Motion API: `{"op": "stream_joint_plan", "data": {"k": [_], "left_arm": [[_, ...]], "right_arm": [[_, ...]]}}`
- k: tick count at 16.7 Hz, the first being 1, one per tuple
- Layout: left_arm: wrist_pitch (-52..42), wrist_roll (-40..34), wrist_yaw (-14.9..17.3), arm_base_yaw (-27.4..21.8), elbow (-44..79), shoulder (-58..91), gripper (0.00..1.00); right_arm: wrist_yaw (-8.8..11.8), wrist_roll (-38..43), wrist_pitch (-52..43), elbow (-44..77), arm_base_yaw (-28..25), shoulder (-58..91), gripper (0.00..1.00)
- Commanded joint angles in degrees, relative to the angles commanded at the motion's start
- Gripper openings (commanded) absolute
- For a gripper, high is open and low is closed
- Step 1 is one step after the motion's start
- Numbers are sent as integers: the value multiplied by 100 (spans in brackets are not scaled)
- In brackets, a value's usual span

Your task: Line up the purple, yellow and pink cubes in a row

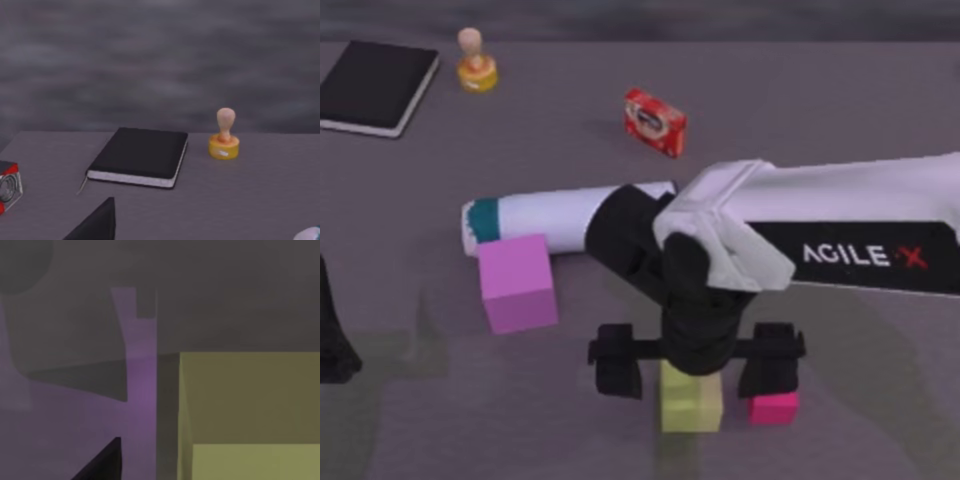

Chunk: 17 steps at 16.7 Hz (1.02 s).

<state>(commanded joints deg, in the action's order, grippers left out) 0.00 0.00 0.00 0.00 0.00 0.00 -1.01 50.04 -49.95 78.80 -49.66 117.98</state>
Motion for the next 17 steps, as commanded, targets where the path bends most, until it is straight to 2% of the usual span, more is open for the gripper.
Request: {"op": "stream_joint_plan", "data": {"k": [4,11,17], "left_arm": [[0,0,0,0,0,0,100],[0,0,0,0,0,0,100],[-36,-20,-1,-12,48,49,100]], "right_arm": [[-1,7,-99,87,-6,-27,100],[4,3,-1405,909,-59,-483,100],[-10,-25,-1386,883,-5,-538,100]]}}
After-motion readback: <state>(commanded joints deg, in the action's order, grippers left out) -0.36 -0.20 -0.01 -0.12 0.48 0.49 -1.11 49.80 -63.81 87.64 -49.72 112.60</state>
